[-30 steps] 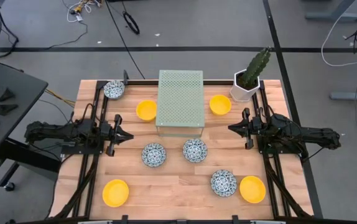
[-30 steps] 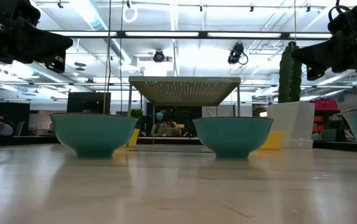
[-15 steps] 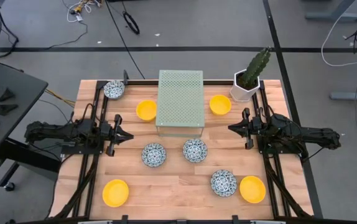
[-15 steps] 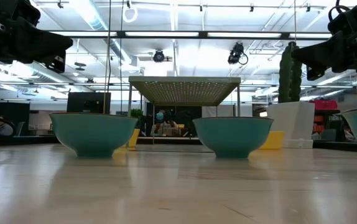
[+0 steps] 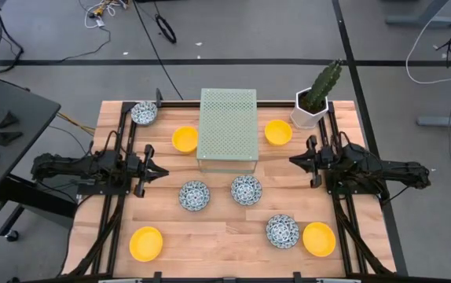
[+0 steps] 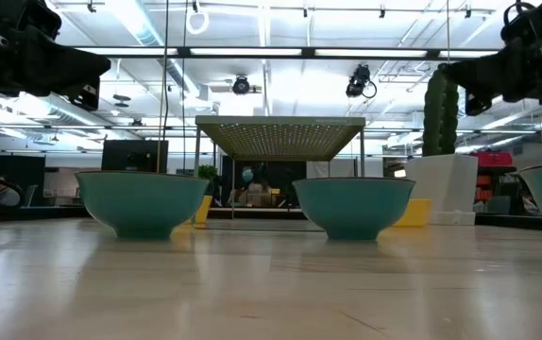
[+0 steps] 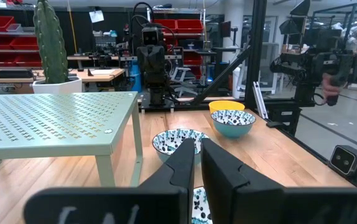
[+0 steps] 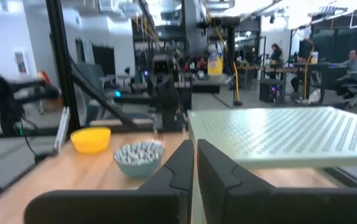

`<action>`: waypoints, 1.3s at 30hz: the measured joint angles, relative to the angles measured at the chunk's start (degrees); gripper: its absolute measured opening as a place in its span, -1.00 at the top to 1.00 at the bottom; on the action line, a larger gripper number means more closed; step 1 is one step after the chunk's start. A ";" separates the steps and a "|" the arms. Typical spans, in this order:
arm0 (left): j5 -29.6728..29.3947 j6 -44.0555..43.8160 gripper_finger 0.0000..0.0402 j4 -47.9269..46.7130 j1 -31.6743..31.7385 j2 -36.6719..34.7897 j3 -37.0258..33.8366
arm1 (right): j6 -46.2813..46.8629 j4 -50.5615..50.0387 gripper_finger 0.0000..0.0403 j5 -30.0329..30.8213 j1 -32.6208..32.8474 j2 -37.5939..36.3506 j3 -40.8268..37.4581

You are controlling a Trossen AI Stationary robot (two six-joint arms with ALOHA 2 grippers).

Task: Pick & Place Mini bowls
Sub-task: Put the yellow bowl on the shelf

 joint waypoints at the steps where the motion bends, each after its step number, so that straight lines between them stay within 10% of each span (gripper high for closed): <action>1: -0.02 -0.01 0.83 0.01 -0.02 -0.01 0.02 | 1.07 0.97 0.88 -0.02 0.00 0.00 0.02; 27: 0.00 0.00 0.83 0.02 0.00 0.00 0.02 | 10.51 51.44 0.88 5.26 -0.02 0.01 0.00; 39: -0.02 0.00 0.83 0.02 -0.02 -0.02 0.00 | 11.00 56.04 0.88 13.55 -0.02 0.38 5.80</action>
